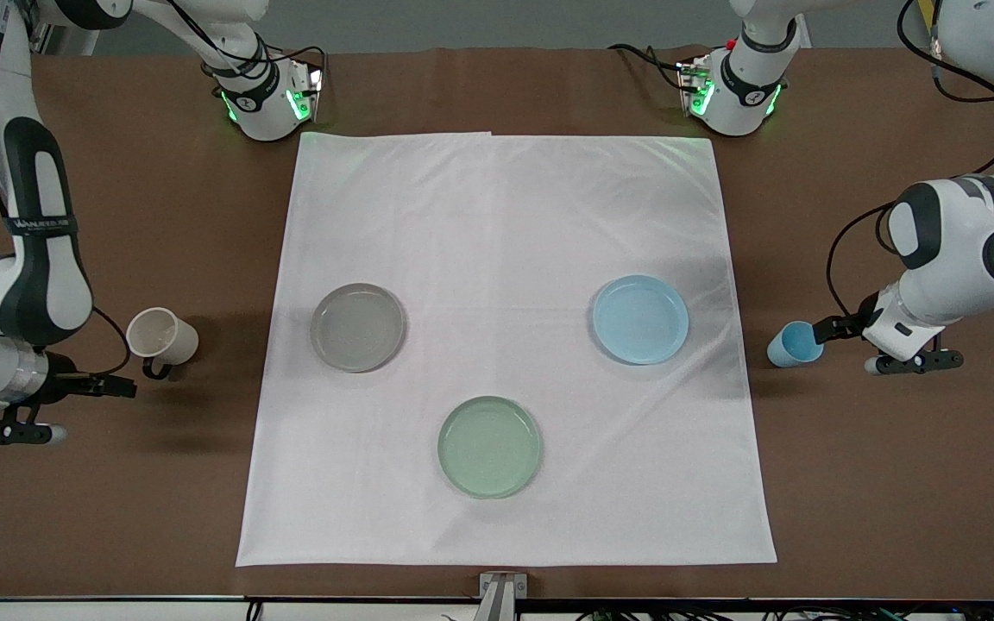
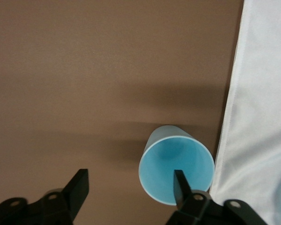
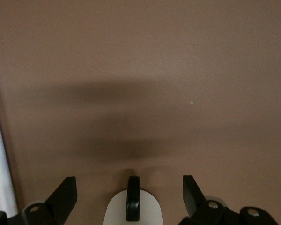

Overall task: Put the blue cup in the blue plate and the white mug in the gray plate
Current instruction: 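Grasp the mug with the right gripper while the left gripper grasps the cup, then carry the mug over the gray plate while the left gripper carries the cup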

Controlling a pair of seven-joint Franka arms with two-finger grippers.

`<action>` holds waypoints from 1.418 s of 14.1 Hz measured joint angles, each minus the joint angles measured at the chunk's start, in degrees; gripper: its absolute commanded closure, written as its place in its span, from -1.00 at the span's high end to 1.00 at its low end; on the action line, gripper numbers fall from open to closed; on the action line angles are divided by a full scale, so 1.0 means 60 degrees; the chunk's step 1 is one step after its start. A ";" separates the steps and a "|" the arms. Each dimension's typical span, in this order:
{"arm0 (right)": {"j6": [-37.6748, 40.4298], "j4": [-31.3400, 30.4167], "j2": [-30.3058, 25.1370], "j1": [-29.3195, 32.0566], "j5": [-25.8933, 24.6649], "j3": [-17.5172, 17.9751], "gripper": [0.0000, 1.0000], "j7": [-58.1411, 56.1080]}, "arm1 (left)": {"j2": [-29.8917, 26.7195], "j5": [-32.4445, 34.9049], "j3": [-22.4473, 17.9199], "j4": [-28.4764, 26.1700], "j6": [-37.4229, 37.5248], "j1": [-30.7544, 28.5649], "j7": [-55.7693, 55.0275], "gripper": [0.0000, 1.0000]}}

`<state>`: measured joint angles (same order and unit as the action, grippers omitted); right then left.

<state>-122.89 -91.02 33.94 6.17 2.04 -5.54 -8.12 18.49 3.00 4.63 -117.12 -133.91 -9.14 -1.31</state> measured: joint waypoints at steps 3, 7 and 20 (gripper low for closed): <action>-0.0823 -0.0890 0.0051 -0.0001 0.0000 0.0009 0.99 -0.0024 | 0.0328 0.0000 0.0028 0.0007 -0.0162 0.0018 0.0000 -0.13; -0.0900 -0.1400 0.0048 -0.0006 0.0000 0.0028 0.45 -0.0071 | 0.0586 0.0001 0.0151 0.0014 -0.0165 0.0028 0.0001 -0.90; -0.0818 -0.1561 -0.0027 0.0014 0.0000 -0.0004 -0.32 -0.0457 | -0.0691 0.0002 0.2316 -0.0089 0.0915 0.0052 -0.1988 -1.00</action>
<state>-127.80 -100.38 33.78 6.25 2.04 -5.56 -10.86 14.34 3.02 18.52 -117.66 -128.42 -8.82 -13.23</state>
